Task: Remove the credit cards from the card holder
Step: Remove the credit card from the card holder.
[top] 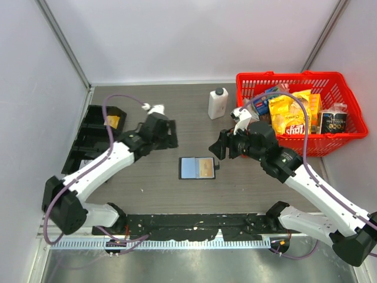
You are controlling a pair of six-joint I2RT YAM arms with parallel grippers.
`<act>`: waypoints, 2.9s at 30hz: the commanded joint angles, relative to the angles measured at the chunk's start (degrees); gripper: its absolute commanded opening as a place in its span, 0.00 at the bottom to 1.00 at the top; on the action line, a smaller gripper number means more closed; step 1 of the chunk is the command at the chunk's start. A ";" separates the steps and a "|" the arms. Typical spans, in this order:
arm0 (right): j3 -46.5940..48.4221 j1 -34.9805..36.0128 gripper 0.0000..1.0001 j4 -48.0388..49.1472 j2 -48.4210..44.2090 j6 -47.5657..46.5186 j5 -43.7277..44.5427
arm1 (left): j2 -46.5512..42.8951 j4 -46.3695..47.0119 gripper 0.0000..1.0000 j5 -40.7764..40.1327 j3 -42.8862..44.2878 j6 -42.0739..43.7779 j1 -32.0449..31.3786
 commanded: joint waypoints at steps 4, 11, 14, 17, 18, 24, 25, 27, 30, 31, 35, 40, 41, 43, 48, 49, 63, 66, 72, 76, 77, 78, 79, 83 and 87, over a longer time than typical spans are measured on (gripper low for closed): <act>-0.60 2.30 0.63 0.96 -0.36 3.33 5.98 | 14.62 0.18 0.75 -2.37 9.77 1.55 -14.03; -3.42 4.23 0.57 1.75 -1.94 6.23 9.86 | 25.35 -0.53 0.71 1.22 11.89 3.75 -17.20; -4.21 4.94 0.56 2.02 -2.12 7.46 10.91 | 28.34 -1.06 0.71 2.81 12.33 4.54 -17.90; -5.00 5.73 0.54 2.63 -1.86 8.34 11.88 | 31.06 -2.89 0.71 2.02 12.51 5.24 -18.17; -5.09 6.08 0.54 2.63 -1.86 8.69 12.14 | 31.77 -3.51 0.71 1.58 12.51 5.51 -18.17; -6.06 8.28 0.52 3.33 -0.01 10.36 13.46 | 32.39 -5.19 0.58 -1.05 9.35 6.65 -17.99; -6.41 8.63 0.51 3.60 0.51 10.54 13.46 | 31.96 -5.45 0.56 -1.40 8.73 6.57 -17.91; -6.85 9.33 0.50 4.12 1.57 11.33 13.37 | 30.64 -5.54 0.54 -1.32 6.98 5.95 -17.21; -6.76 10.12 0.50 4.74 3.85 11.86 13.20 | 28.09 -5.28 0.54 -1.23 3.47 4.90 -15.98; -6.76 10.38 0.49 5.09 4.47 12.12 13.02 | 27.13 -5.28 0.54 -1.23 2.32 4.72 -15.54; -6.15 11.26 0.49 5.97 8.24 13.70 12.93 | 22.03 -4.58 0.54 -0.80 -1.37 3.58 -14.30; -4.83 12.06 0.43 6.59 13.25 15.11 12.67 | 15.79 -3.87 0.66 0.08 -4.01 2.35 -12.81; -4.57 12.41 0.42 6.94 13.96 15.46 12.50 | 14.56 -3.61 0.67 0.52 -4.37 2.00 -12.46; -4.12 12.93 0.39 7.99 15.63 16.25 12.06 | 11.49 -2.91 0.68 1.49 -5.24 1.12 -11.58; -3.60 13.46 0.31 11.06 20.89 17.75 11.27 | 4.98 1.66 0.56 8.32 -8.23 -1.16 -6.93; -3.68 13.46 0.31 11.33 22.30 18.36 11.00 | 4.53 3.32 0.54 11.57 -9.02 -1.95 -5.79; -3.51 13.46 0.26 16.17 33.03 20.12 10.21 | 10.15 12.66 0.35 26.54 -13.51 -7.23 -3.76; -4.12 13.55 0.27 16.61 34.61 20.56 10.39 | 10.86 11.95 0.34 25.84 -14.56 -7.32 -2.97; -4.83 13.55 0.31 17.22 36.46 20.91 10.47 | 10.16 9.41 0.34 23.82 -14.83 -7.06 -1.12; -4.83 13.46 0.33 17.05 37.69 21.18 10.21 | 10.33 6.68 0.34 22.50 -14.04 -5.39 -0.24; -4.74 13.46 0.33 16.96 37.96 21.18 10.21 | 10.42 6.42 0.34 22.41 -13.95 -5.04 0.11; -4.74 13.46 0.33 16.87 38.31 21.26 10.30 | 10.59 5.98 0.34 22.50 -13.86 -4.60 0.46; -4.65 13.46 0.34 16.52 38.40 21.53 10.39 | 10.86 5.45 0.34 22.41 -13.69 -4.16 0.72; -4.48 13.46 0.36 16.17 39.01 21.70 10.74 | 12.52 2.29 0.34 21.62 -12.11 -1.00 1.08; -4.21 13.46 0.37 16.26 39.63 21.53 9.78 | 14.99 0.88 0.33 21.62 -11.22 0.59 1.08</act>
